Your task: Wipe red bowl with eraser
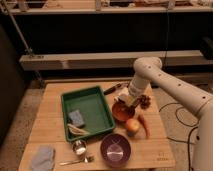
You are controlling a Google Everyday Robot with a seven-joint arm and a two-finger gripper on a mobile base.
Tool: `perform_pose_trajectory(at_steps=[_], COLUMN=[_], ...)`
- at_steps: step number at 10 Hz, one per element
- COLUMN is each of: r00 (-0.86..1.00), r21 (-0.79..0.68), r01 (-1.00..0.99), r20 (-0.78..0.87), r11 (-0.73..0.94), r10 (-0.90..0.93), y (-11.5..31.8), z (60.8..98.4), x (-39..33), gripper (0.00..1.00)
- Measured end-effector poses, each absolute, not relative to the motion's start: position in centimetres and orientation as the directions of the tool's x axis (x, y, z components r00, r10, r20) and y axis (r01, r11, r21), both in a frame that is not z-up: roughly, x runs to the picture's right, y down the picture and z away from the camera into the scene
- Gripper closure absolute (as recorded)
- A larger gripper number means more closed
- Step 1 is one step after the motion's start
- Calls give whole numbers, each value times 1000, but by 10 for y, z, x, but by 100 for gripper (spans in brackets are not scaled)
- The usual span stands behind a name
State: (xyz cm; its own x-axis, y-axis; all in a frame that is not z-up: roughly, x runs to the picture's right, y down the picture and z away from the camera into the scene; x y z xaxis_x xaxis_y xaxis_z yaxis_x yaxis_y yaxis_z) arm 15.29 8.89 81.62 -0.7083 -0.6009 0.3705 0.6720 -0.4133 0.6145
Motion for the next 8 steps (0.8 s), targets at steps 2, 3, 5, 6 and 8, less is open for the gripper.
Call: perform_pose_trajectory(at_steps=[2, 3, 5, 6, 8], r00=[-682, -678, -680, -679, -681], r21=[618, 616, 618, 617, 618], r01=[694, 698, 695, 696, 694], r20=[399, 404, 398, 399, 397], r11=[-370, -365, -368, -367, -369], r10=[-613, -615, -616, -617, -615], y=[117, 120, 119, 119, 119], z=[826, 827, 827, 827, 827], x=[164, 168, 164, 166, 164], gripper=[80, 80, 80, 80, 80])
